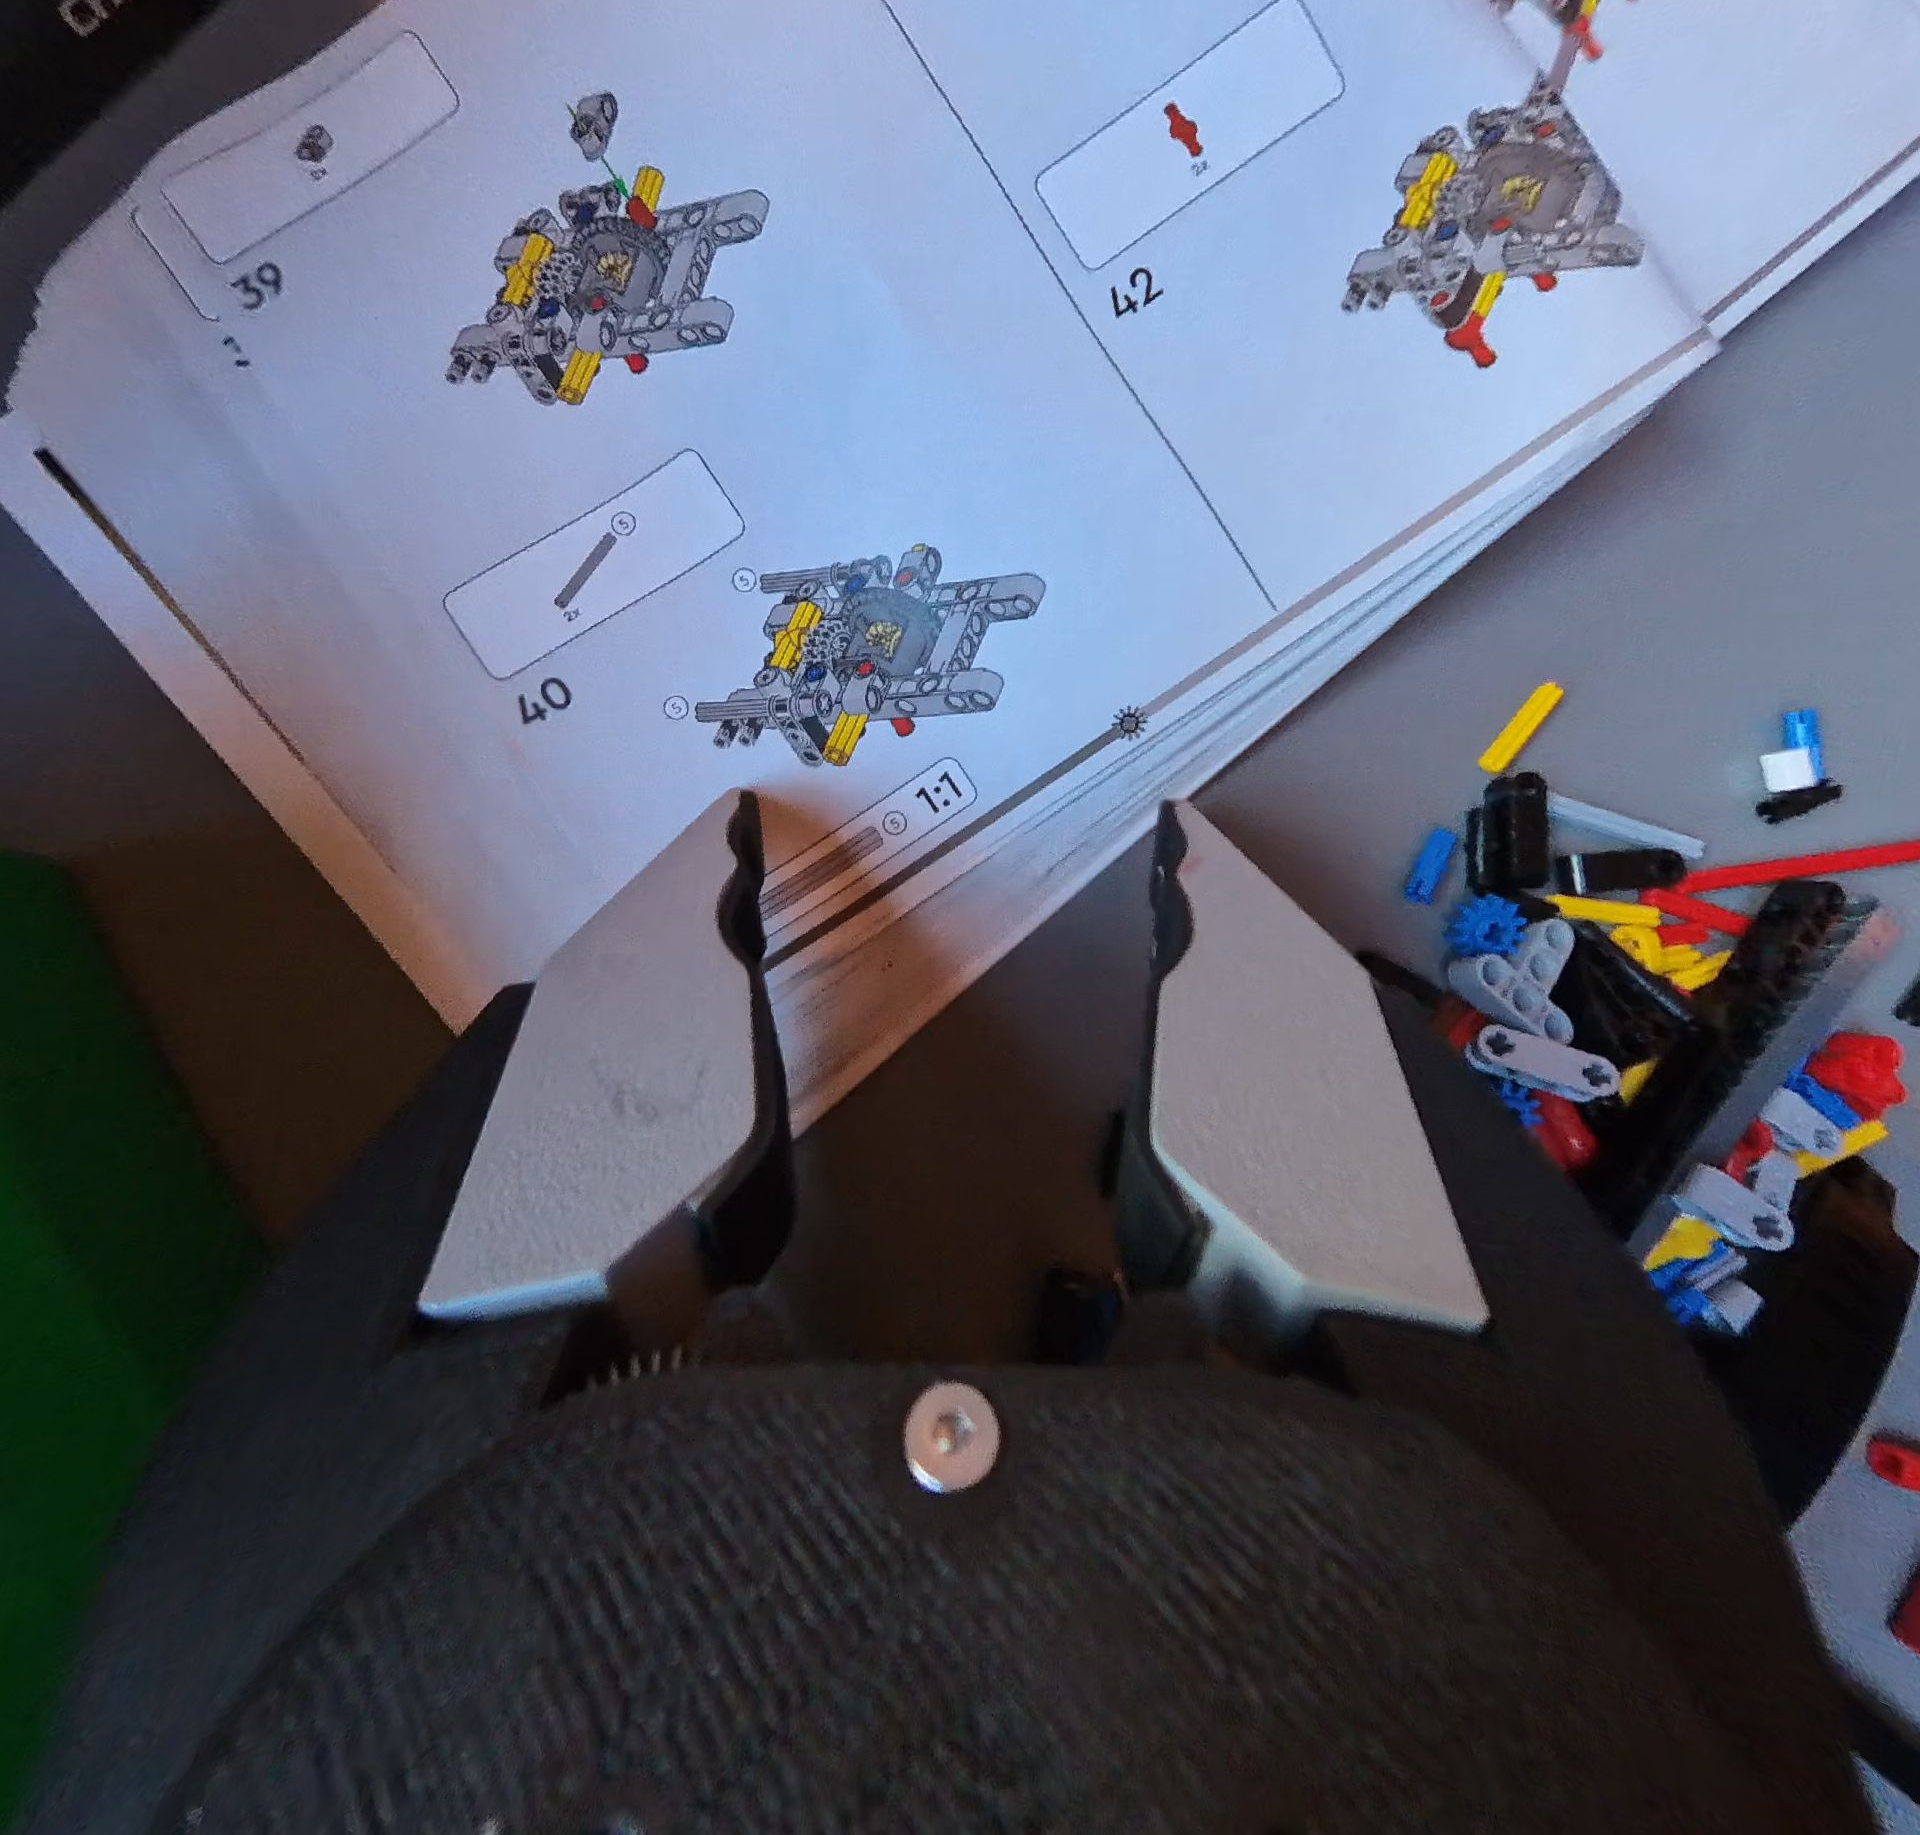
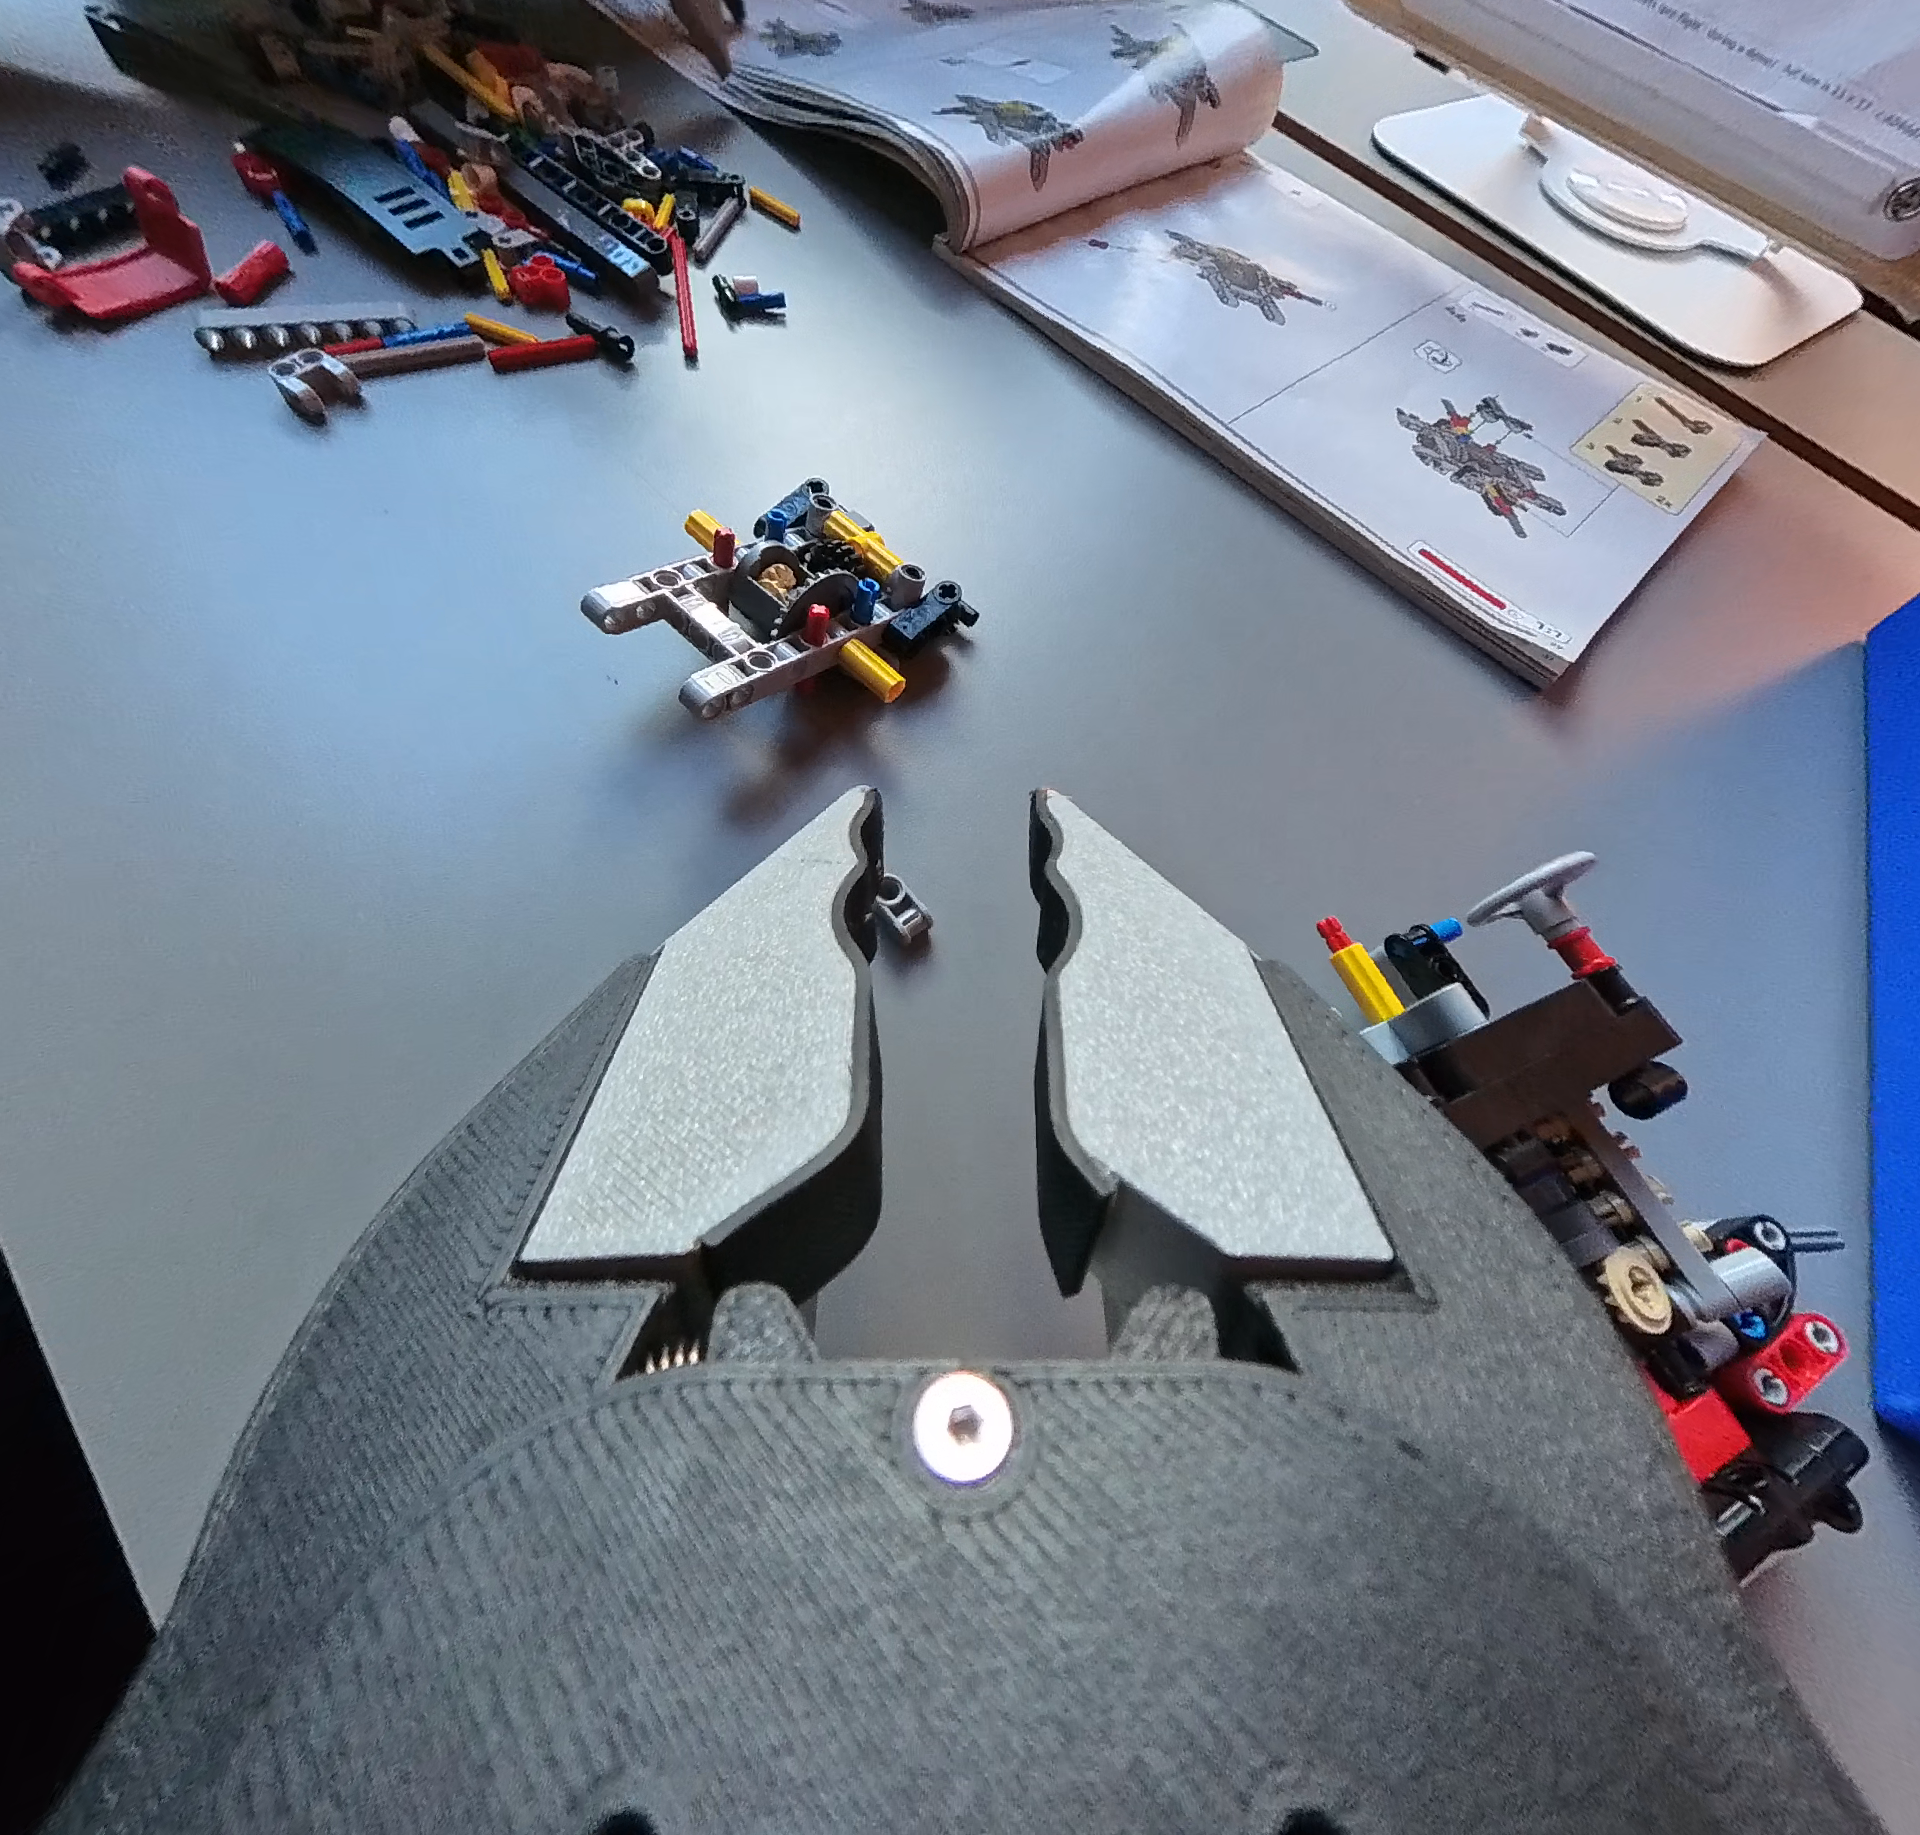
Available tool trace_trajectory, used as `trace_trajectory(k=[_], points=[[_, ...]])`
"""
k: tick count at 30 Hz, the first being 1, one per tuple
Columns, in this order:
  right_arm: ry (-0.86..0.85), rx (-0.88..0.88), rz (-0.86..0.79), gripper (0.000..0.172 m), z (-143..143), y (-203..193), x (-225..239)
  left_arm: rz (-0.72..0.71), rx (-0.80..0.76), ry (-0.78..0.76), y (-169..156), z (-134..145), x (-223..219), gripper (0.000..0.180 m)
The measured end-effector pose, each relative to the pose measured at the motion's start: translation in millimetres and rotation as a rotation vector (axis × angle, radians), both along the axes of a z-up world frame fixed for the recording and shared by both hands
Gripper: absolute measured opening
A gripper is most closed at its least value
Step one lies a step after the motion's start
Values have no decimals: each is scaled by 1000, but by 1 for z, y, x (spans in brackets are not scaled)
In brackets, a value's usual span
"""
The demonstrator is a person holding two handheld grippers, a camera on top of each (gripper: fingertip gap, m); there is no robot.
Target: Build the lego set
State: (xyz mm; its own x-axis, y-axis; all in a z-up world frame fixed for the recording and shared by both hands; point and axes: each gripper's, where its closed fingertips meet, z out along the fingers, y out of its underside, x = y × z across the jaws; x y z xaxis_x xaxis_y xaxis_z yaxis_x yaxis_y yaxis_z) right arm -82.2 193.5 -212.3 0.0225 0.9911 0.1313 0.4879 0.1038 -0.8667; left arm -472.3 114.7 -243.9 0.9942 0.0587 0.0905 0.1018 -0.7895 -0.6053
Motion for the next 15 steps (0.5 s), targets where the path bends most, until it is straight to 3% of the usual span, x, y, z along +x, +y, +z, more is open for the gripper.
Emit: trace_trajectory(k=[11, 15], points=[[19, 23, -5, 22, 3, 3, -2, -82, 44, 24, 8, -1, 17, 78], [101, 56, -4, 24, 30, 6, -22, -81, 72, 12, 8, 0, 18, 78]])
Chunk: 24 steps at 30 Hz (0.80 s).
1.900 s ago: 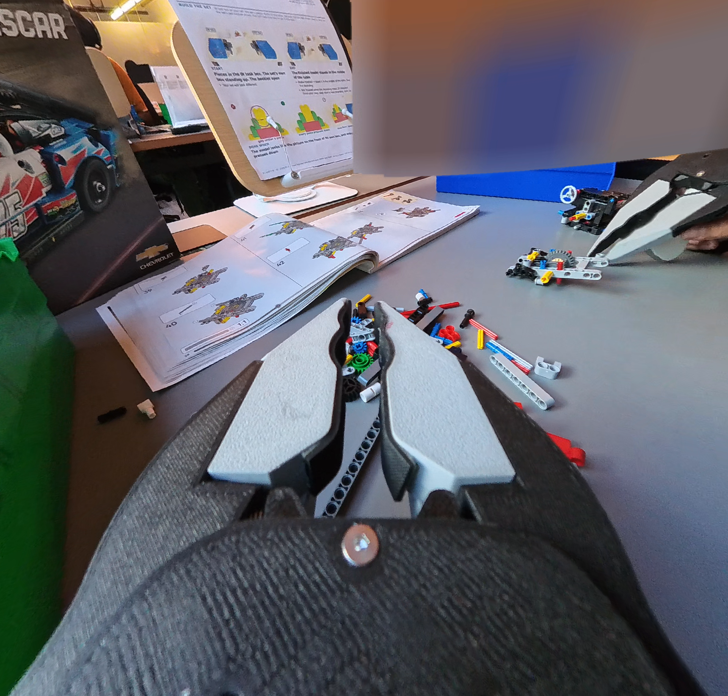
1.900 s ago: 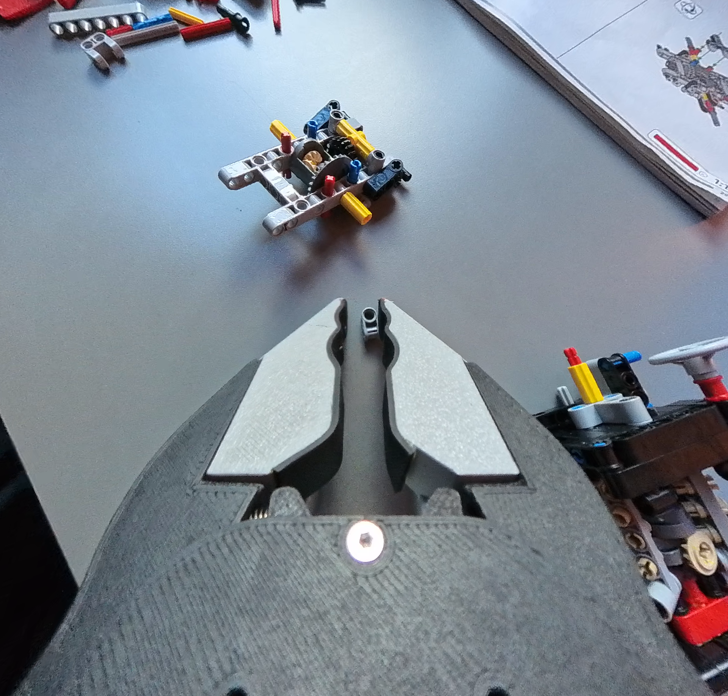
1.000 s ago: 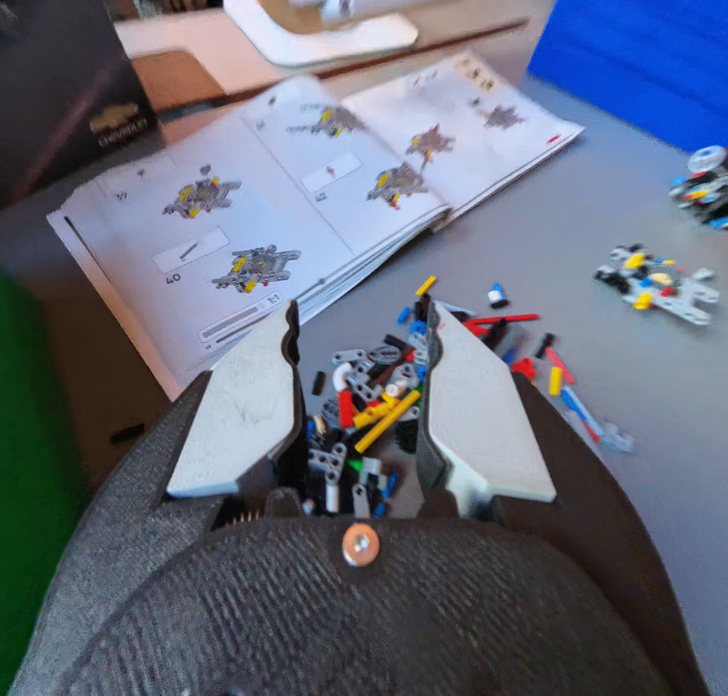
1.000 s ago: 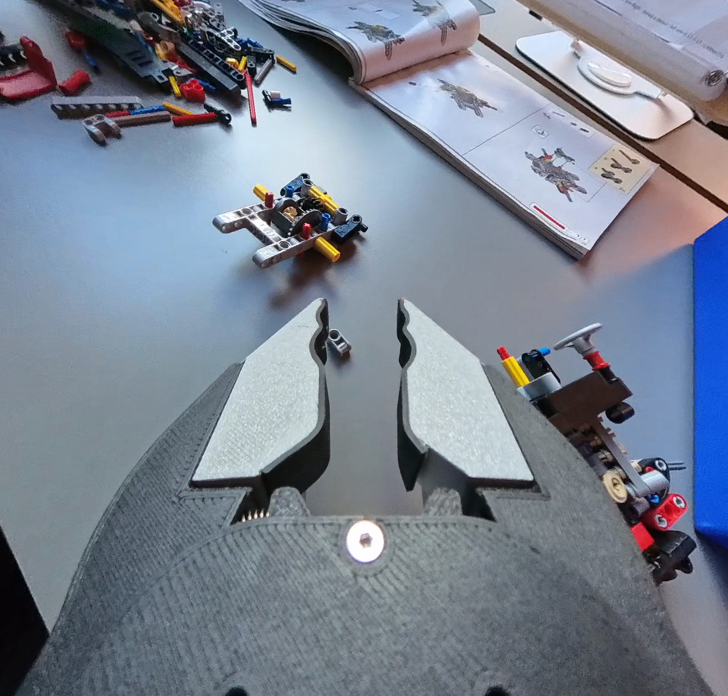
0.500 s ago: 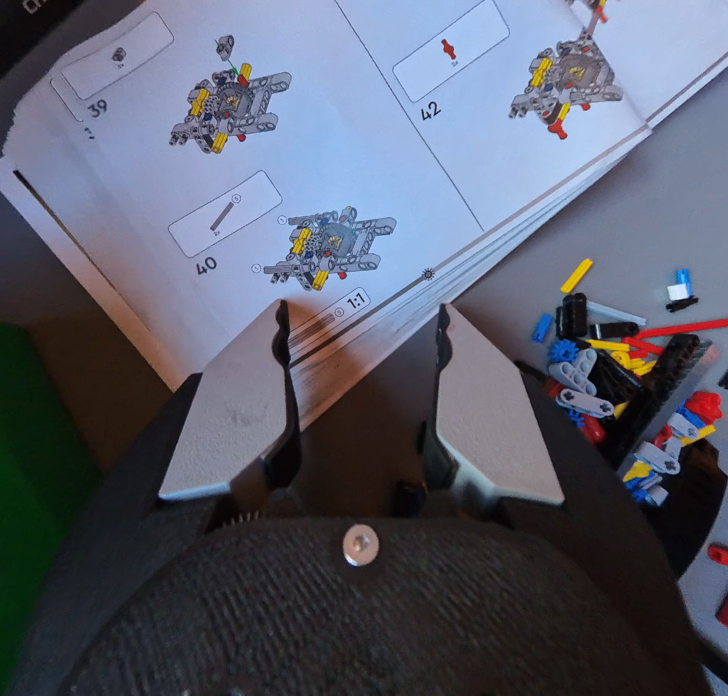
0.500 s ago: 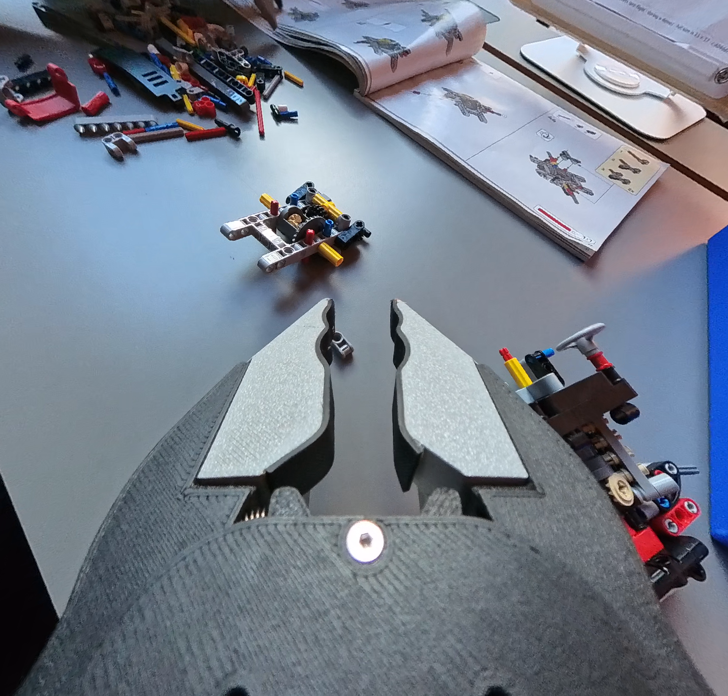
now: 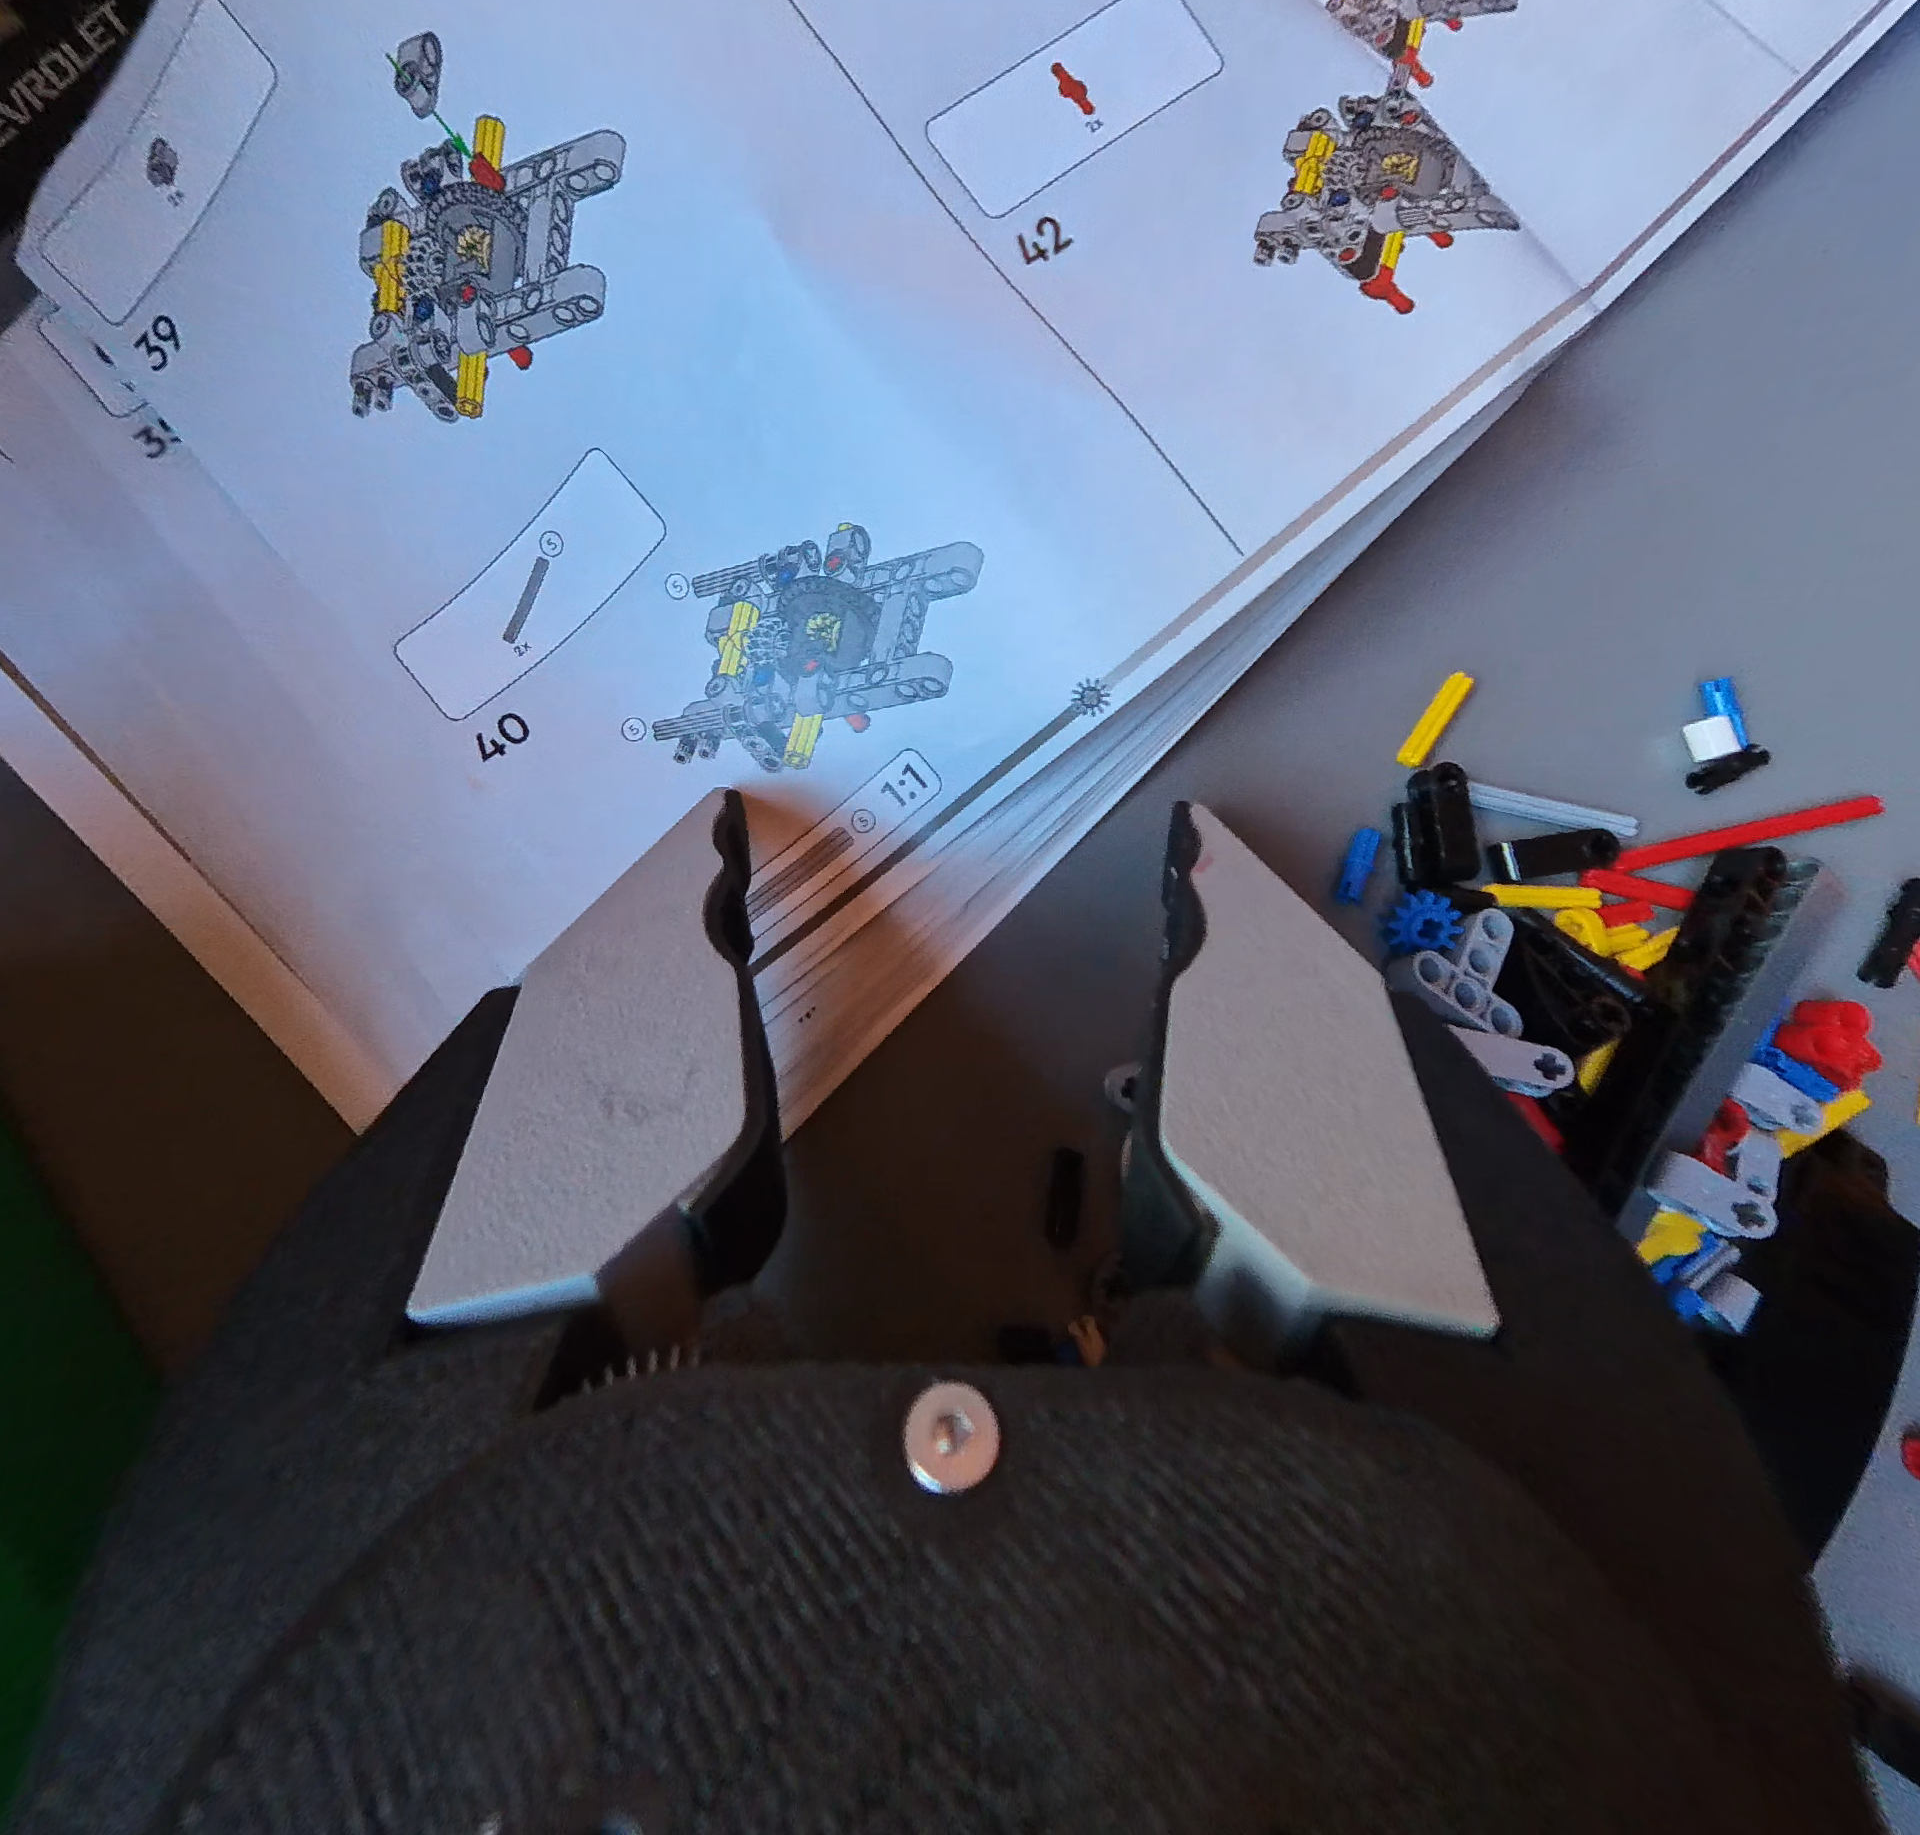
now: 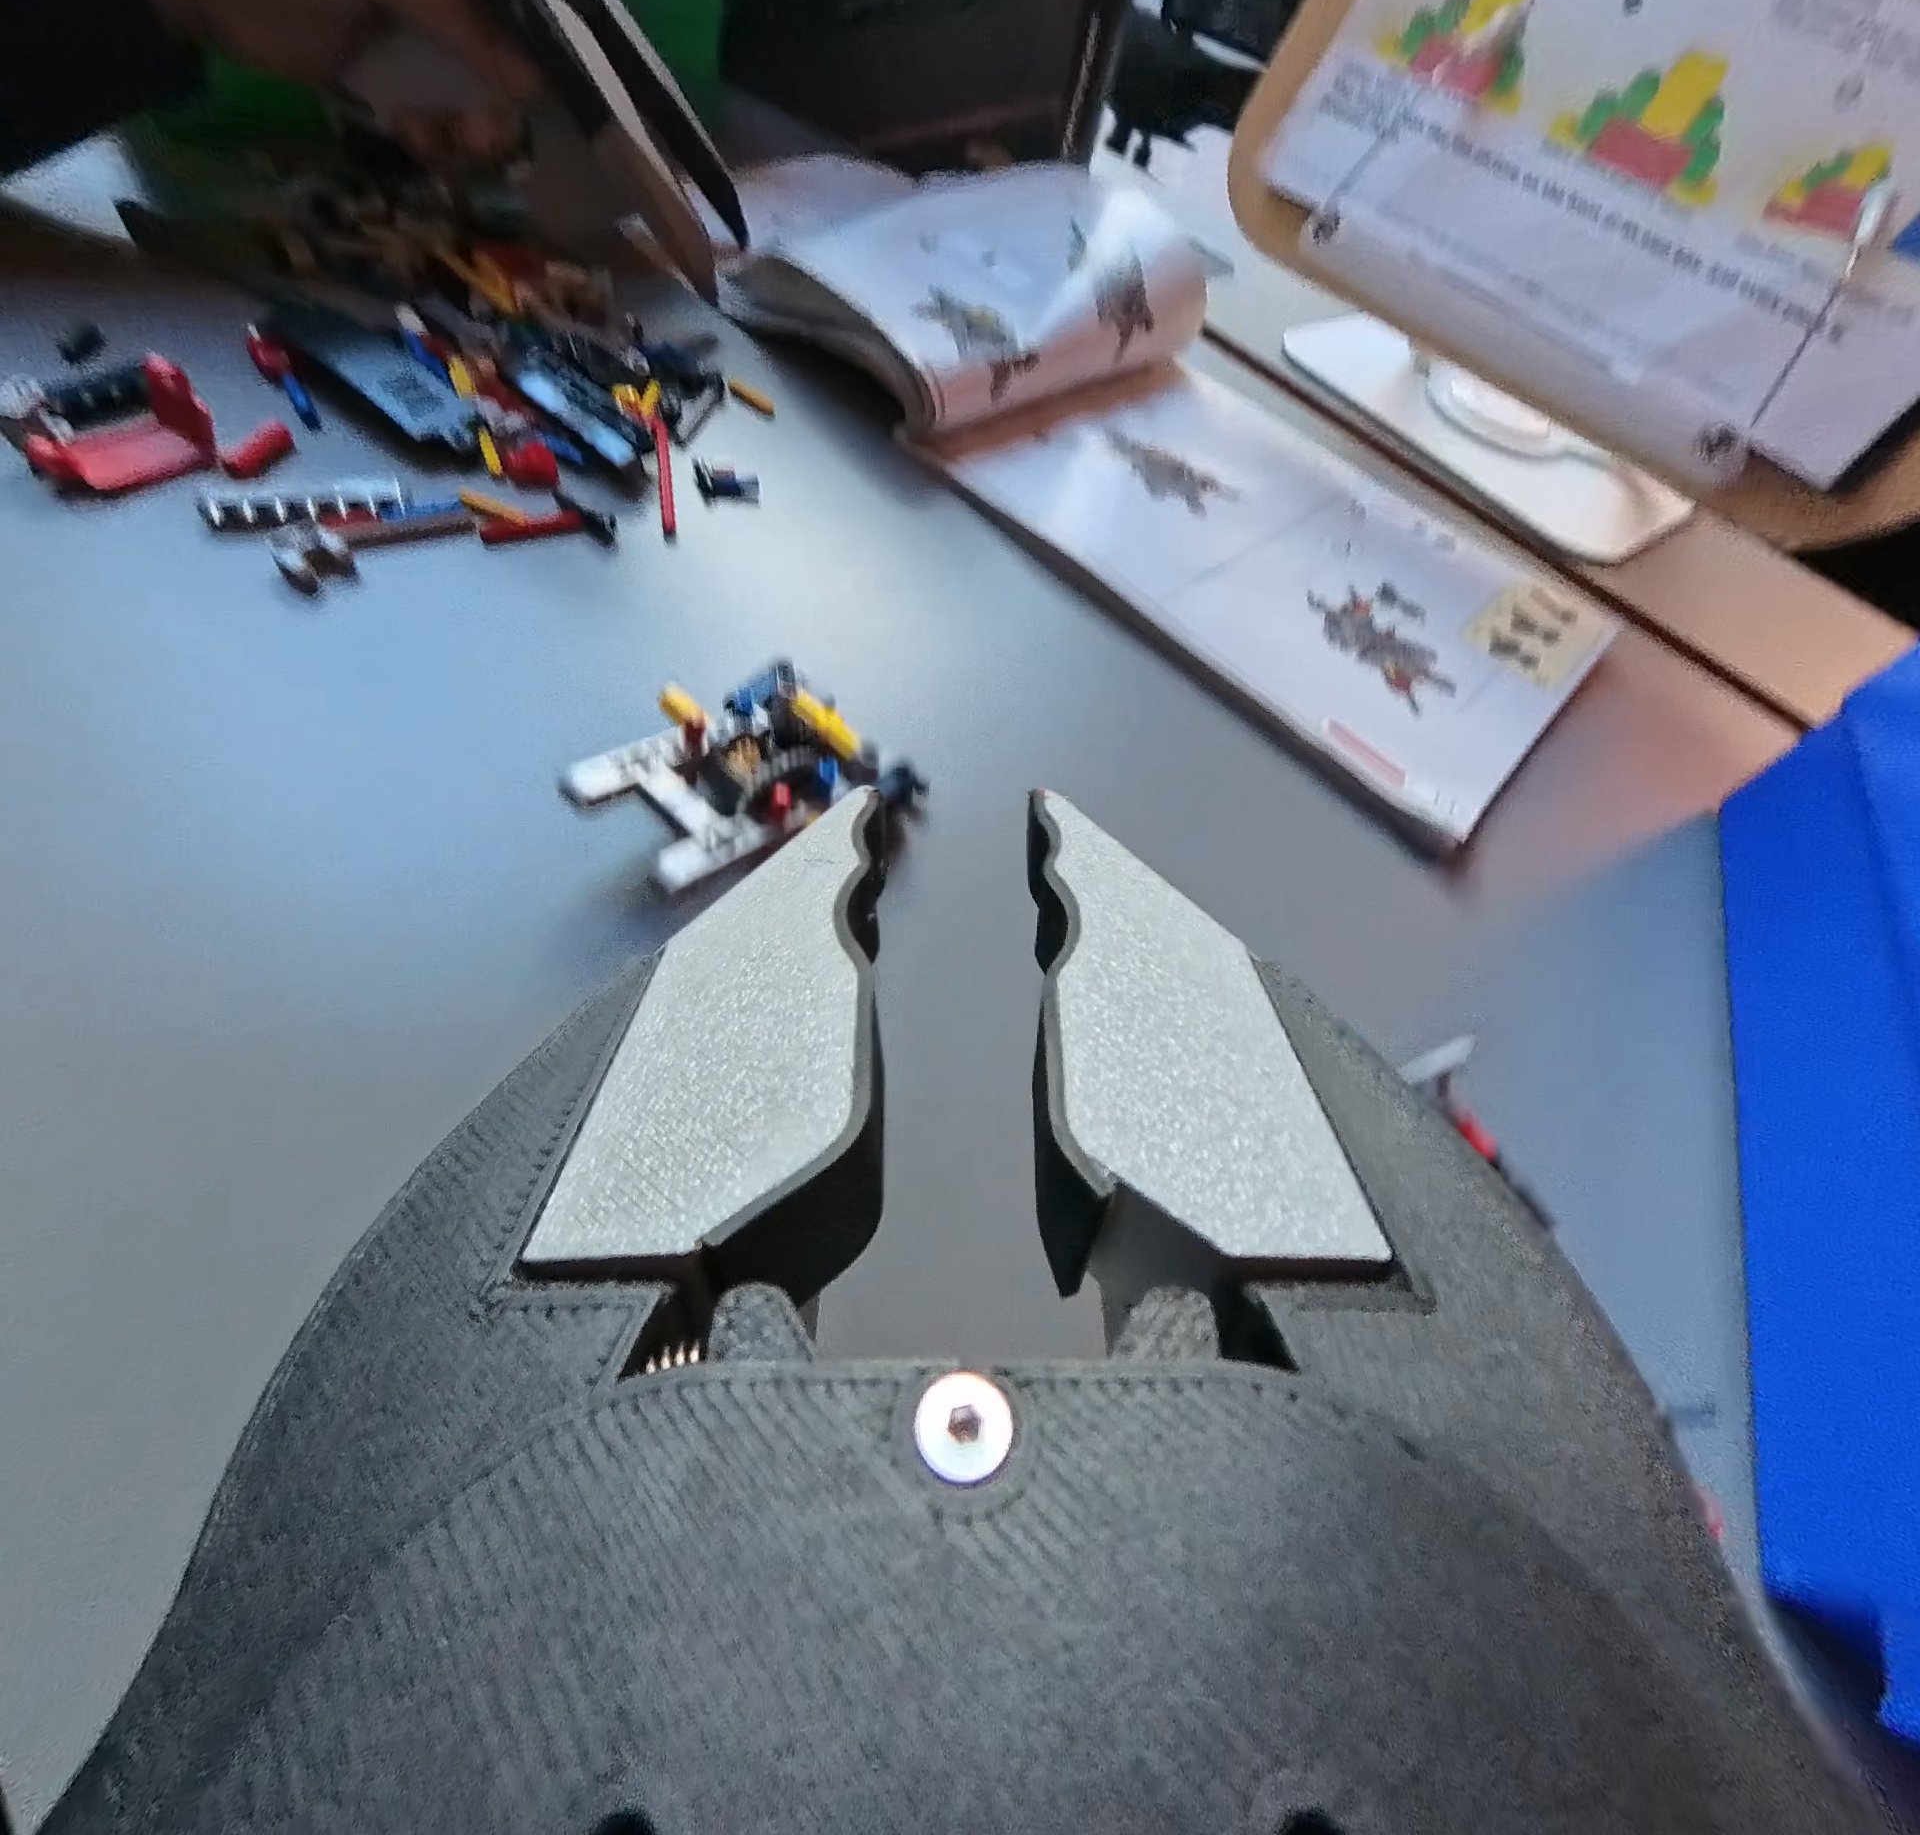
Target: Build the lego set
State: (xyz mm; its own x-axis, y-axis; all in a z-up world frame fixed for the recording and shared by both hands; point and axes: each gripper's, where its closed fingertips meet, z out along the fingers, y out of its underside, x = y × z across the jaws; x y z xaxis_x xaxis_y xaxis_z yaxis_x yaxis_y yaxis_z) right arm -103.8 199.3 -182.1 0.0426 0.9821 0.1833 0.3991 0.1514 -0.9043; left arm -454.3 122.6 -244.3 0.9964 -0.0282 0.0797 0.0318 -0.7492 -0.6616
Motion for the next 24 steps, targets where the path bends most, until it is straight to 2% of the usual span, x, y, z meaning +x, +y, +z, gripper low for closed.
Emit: trace_trajectory(k=[4, 8, 13, 18, 21, 24], points=[[-32, 35, 111, 38, 37, -12, -42, 3, 11, -40, -3, 2, 1, 78], [-4, 79, 92, 35, 51, -10, -50, 4, 6, -59, -10, 3, 1, 76], [38, -45, 5, 33, 35, -4, -27, 2, 3, -72, -12, 4, 0, 74], [3, -138, -98, 33, 4, 6, 11, 11, 47, -46, -11, 18, -5, 70], [3, -163, -149, 34, -5, 12, 31, 19, 90, -19, -10, 28, -9, 71], [-8, -167, -178, 34, -15, 18, 45, 37, 81, 4, -11, 25, -15, 73]])
